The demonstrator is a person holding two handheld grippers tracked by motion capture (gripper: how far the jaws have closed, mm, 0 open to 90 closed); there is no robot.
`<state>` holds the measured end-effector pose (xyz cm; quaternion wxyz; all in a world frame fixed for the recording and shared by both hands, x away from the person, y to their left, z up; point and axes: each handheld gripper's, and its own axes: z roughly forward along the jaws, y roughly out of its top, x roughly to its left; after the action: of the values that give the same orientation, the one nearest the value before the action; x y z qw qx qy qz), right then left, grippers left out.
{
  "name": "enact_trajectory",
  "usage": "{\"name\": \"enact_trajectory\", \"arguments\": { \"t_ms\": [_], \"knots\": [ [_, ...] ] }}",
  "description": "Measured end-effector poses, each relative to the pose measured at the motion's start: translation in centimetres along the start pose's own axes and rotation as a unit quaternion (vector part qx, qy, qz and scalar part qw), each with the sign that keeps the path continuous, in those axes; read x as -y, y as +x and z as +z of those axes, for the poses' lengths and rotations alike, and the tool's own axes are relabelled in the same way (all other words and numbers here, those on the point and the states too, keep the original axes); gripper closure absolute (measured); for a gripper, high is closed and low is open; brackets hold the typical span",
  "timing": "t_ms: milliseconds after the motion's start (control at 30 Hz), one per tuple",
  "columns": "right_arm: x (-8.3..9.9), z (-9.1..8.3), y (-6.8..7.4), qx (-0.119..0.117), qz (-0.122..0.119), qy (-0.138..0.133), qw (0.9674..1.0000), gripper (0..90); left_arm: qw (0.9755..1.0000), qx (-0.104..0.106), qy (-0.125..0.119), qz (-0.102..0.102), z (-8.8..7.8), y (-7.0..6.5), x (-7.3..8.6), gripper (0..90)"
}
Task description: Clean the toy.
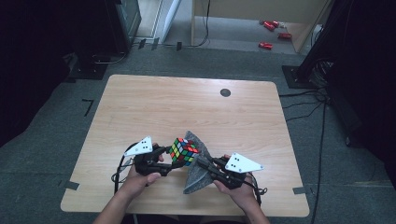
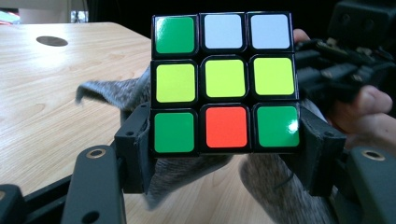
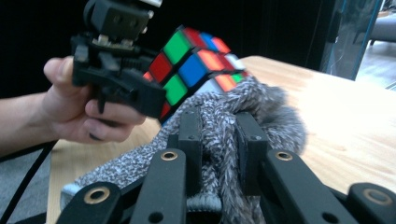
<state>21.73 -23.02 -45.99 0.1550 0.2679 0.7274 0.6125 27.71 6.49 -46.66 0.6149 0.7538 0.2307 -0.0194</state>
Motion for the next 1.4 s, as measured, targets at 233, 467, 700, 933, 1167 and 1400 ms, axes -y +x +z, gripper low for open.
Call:
{"name": "enact_trajectory", "arguments": {
  "t_ms": [233, 467, 700, 933, 1167, 1400],
  "knots": [
    [0.7, 1.6, 1.6, -0.035, -0.024, 0.041, 0.9983, 76.2, 0.9999, 0.000, -0.011, -0.006, -0.5, 0.2, -0.1, 34.8],
    [-0.2, 0.0, 0.2, -0.008, 0.013, -0.010, 0.9998, 76.0, 1.0000, 0.000, -0.001, 0.000, 0.0, -0.1, -0.1, 34.8],
    [0.6, 1.6, 1.6, -0.057, -0.013, 0.046, 0.9972, 75.4, 0.9999, -0.004, -0.008, -0.009, -0.5, 0.2, -0.1, 34.8],
    [-0.3, -0.2, -0.1, -0.022, 0.023, -0.013, 0.9994, 75.9, 1.0000, 0.002, 0.000, -0.006, -0.1, 0.1, 0.0, 34.8],
    [0.2, 1.3, 1.6, -0.062, -0.008, 0.034, 0.9974, 75.7, 0.9998, -0.004, -0.012, -0.013, -0.7, 0.5, -0.1, 34.8],
    [-0.5, -1.0, -1.1, 0.005, 0.011, 0.005, 0.9999, 76.0, 0.9999, -0.009, -0.009, -0.008, -0.8, 0.6, -0.1, 34.8]
  ]
}}
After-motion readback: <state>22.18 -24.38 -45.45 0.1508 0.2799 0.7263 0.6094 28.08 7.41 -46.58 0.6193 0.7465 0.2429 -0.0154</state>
